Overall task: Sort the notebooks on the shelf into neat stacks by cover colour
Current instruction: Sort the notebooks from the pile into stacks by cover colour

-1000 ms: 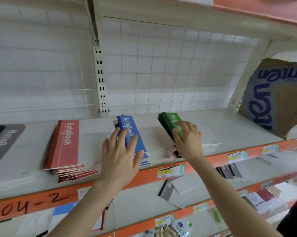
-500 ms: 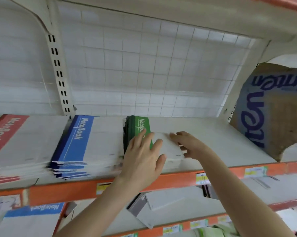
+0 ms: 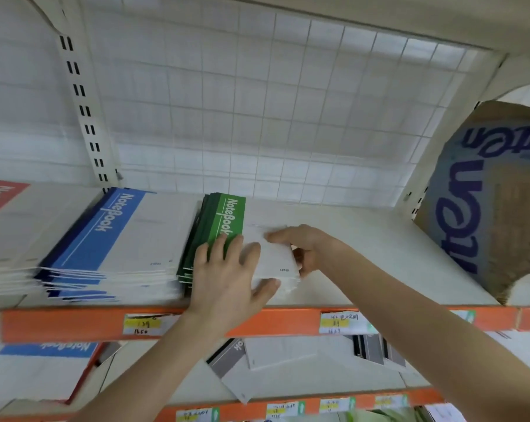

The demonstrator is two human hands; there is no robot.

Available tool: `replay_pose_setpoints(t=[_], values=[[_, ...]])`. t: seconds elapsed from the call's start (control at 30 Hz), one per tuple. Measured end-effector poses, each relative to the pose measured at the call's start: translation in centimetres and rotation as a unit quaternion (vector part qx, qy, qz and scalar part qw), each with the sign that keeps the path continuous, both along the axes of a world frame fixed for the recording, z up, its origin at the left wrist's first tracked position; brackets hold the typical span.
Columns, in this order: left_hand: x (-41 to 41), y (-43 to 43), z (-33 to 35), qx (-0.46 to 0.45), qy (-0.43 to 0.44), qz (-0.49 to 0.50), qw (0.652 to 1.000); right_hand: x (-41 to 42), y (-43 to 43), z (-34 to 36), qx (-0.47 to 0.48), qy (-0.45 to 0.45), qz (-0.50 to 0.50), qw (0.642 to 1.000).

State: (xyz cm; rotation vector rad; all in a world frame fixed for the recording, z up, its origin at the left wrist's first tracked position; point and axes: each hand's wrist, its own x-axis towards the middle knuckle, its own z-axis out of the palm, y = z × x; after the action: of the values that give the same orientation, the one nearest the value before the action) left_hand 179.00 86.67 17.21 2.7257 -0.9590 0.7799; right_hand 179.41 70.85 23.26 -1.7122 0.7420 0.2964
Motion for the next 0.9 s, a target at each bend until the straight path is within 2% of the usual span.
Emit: replay_pose_setpoints(t=[0.33, 0.57, 0.67, 0.8, 0.9], values=[[-0.1, -0.1, -0.3, -0.021, -0.009, 0.006, 1.000, 0.7, -0.3, -0.1, 0.021, 0.042, 0.015, 0.999], [0.0, 0.2, 0.1, -0.063, -0.006, 0.013, 0.998, 1.2, -0.8, -0.3, 0.086, 0.053, -0.002, 0.995], [0.0, 0.4, 0.3, -0.084, 0.005, 0.018, 0.996, 1.8, -0.5, 0.0, 0.080, 0.054, 0.021, 0.995], [-0.1, 0.4, 0.3, -0.082, 0.014, 0.019, 0.996, 1.8, -0.6, 0.3, 0.025, 0.050, 0.020, 0.998], [0.0, 0.4, 0.3, -0.085, 0.012, 0.019, 0.996, 1.9, -0.5, 0.1, 0.060, 0.028, 0.024, 0.998]])
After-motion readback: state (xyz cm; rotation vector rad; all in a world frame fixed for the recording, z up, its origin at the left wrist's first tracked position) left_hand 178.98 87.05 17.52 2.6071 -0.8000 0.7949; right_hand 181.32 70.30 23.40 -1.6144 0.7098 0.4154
